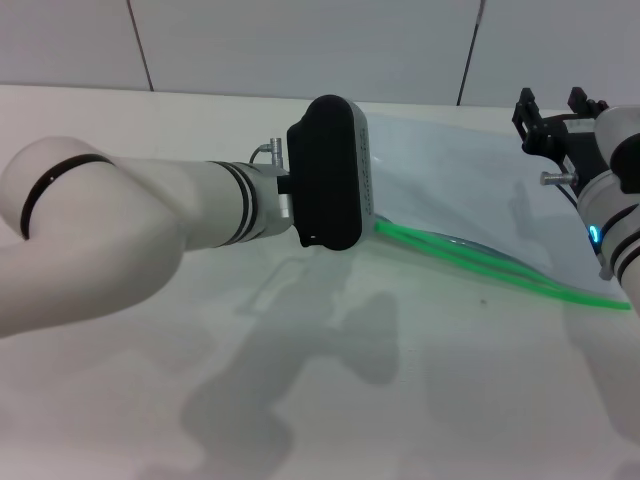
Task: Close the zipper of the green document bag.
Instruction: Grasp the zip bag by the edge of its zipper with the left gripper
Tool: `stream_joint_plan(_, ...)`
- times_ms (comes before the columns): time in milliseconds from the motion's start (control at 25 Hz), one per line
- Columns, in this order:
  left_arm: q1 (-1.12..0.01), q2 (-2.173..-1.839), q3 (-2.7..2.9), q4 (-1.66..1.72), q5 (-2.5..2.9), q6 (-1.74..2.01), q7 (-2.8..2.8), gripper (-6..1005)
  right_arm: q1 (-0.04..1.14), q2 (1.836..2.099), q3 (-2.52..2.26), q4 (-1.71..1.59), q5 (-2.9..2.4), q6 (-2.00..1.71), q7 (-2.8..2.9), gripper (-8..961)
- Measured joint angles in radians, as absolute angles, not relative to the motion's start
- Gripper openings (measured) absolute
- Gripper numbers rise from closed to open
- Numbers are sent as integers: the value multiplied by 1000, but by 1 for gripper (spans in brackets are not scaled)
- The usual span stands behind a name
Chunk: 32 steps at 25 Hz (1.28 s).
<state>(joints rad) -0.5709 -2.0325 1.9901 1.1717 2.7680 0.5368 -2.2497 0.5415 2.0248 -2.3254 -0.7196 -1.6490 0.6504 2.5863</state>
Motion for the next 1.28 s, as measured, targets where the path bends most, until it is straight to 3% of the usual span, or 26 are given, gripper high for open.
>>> stream_joint_plan(1280, -660, -2043, 2055, 938, 2718, 287, -2253, 752, 551, 2026, -2325, -726, -1649, 650, 2586, 615)
